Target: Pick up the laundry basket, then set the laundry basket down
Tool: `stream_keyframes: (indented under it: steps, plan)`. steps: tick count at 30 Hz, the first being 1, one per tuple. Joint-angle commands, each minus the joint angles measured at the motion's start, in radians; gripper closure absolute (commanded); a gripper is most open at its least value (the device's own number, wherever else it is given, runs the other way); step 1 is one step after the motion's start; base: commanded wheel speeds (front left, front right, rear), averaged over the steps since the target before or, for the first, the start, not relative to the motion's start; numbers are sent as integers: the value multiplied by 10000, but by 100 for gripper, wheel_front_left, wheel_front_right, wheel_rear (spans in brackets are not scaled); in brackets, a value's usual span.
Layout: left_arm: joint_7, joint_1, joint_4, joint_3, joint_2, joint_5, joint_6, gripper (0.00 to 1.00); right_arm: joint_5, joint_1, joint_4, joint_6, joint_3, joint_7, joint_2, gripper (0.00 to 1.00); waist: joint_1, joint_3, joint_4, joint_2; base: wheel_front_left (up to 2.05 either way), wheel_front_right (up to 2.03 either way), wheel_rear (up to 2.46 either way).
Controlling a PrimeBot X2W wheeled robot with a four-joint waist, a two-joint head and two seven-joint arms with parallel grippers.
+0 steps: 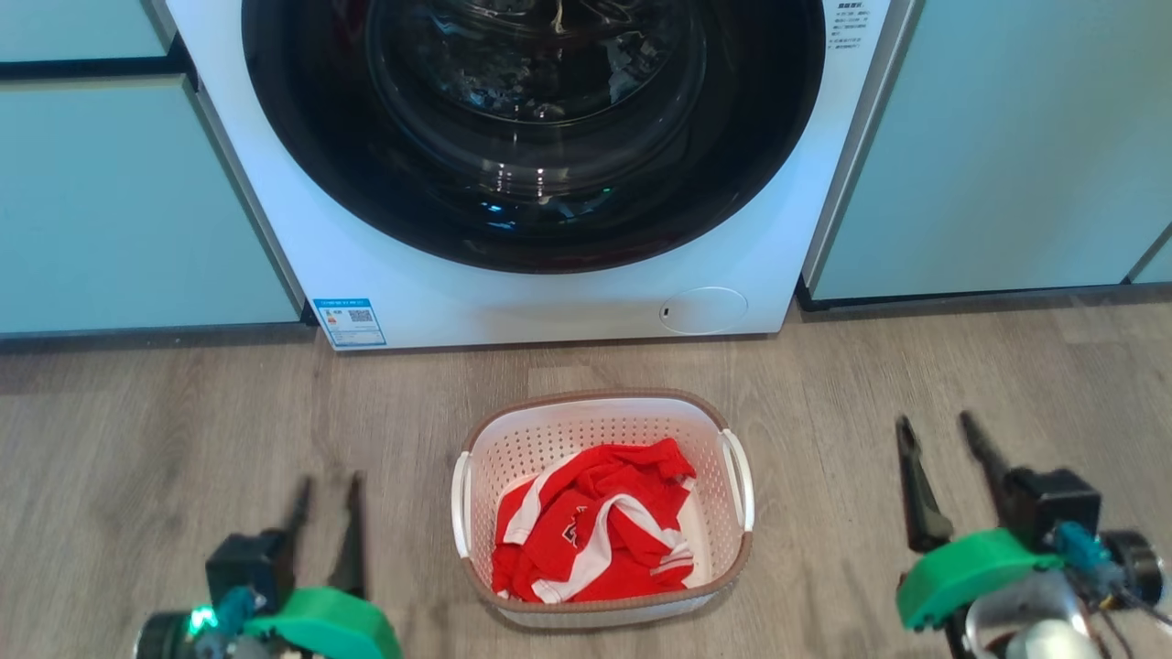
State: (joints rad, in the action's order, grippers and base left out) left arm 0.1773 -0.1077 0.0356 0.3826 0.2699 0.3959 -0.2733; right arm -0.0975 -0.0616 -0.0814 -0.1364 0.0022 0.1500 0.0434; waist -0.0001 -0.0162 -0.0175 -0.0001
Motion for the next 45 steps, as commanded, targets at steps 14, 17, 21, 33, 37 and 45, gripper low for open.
stream_keyframes:
  steps: [14,17,21,33,37,45]
  plan:
    - [-232,173,315,-404,-201,1310,394,100,-1654,102,-273,6,18,-166,91,100,1,22,18,0,0,0,0]
    - [-290,232,378,-507,-241,1615,496,100,-2039,148,-314,7,15,-210,112,100,1,26,22,0,0,0,0]
    - [-367,309,459,-646,-295,2021,631,100,-2548,205,-363,9,9,-269,136,100,1,31,28,0,0,0,0]
    - [-585,512,662,-1035,-449,3129,994,100,-3937,357,-493,14,-24,-445,194,100,1,48,43,0,0,0,0]
    - [-666,584,727,-1180,-507,3530,1124,100,-4438,411,-539,16,-41,-512,211,100,1,54,49,0,0,0,0]
    - [-831,717,833,-1475,-627,4323,1382,100,-5431,519,-631,20,-81,-652,241,100,1,67,60,0,0,0,0]
